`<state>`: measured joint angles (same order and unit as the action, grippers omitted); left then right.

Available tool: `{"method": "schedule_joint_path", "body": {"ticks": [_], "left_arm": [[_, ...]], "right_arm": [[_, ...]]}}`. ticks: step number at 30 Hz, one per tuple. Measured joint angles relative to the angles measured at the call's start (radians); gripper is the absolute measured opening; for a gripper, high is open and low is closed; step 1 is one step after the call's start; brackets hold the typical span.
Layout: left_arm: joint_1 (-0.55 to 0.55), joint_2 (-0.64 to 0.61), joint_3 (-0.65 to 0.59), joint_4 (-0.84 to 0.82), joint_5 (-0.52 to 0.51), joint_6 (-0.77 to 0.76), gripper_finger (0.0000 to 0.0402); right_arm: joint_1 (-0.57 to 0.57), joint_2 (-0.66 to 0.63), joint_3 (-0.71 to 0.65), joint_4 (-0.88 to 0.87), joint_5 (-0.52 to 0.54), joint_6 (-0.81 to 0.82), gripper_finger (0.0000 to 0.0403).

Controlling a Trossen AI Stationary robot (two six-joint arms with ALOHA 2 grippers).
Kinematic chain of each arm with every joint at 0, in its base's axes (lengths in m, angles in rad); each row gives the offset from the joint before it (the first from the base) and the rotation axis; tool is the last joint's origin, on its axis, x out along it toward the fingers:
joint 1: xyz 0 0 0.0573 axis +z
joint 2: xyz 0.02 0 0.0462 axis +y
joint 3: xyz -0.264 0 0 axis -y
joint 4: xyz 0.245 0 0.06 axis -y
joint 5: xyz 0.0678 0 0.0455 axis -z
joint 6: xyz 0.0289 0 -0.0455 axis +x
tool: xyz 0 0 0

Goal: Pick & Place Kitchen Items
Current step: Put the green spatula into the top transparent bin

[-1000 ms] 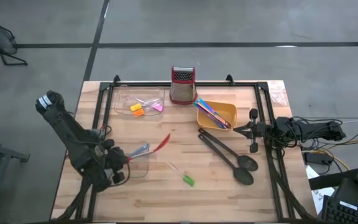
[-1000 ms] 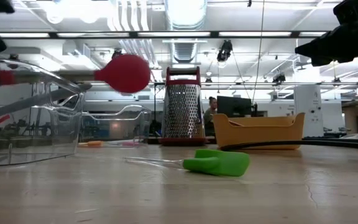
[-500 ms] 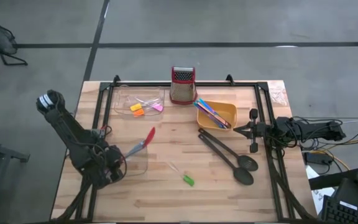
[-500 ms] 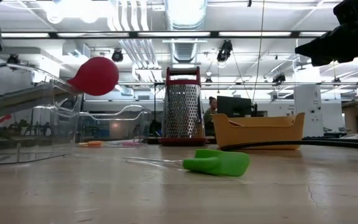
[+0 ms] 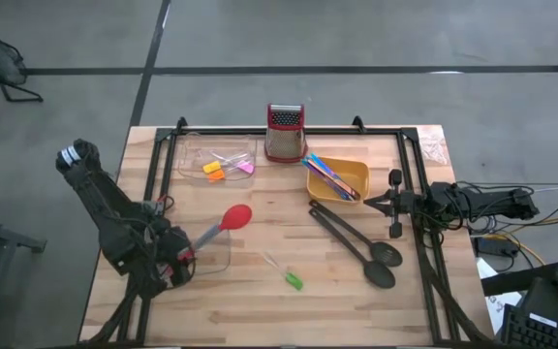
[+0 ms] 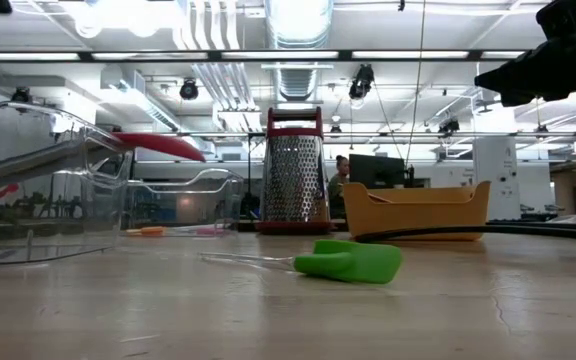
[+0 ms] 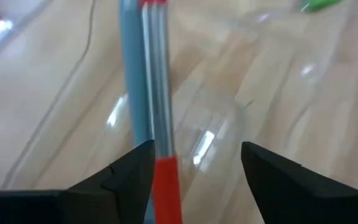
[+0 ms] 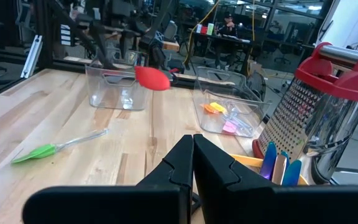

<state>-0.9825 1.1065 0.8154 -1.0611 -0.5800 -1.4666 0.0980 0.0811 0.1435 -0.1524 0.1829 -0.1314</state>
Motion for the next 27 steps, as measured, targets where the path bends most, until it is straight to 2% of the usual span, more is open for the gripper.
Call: {"method": "schedule_joint_path", "body": {"ticks": [6,19,23,27], "left_arm": [[0.003,0.0,0.051,0.001,-0.077,0.071,0.0245],[0.016,0.0,0.051,0.051,-0.215,0.122,0.0243],[0.054,0.002,0.05,0.172,-0.26,0.257,0.0243],[0.139,0.023,0.05,0.351,-0.253,0.491,0.0243]], "right_arm": [[0.0,0.0,0.0,0.0,0.0,0.0,0.0009],[0.0,0.0,0.0,0.0,0.0,0.0,0.0009],[0.0,0.0,0.0,0.0,0.0,0.0,0.0009],[0.0,0.0,0.0,0.0,0.0,0.0,0.0009]]}}
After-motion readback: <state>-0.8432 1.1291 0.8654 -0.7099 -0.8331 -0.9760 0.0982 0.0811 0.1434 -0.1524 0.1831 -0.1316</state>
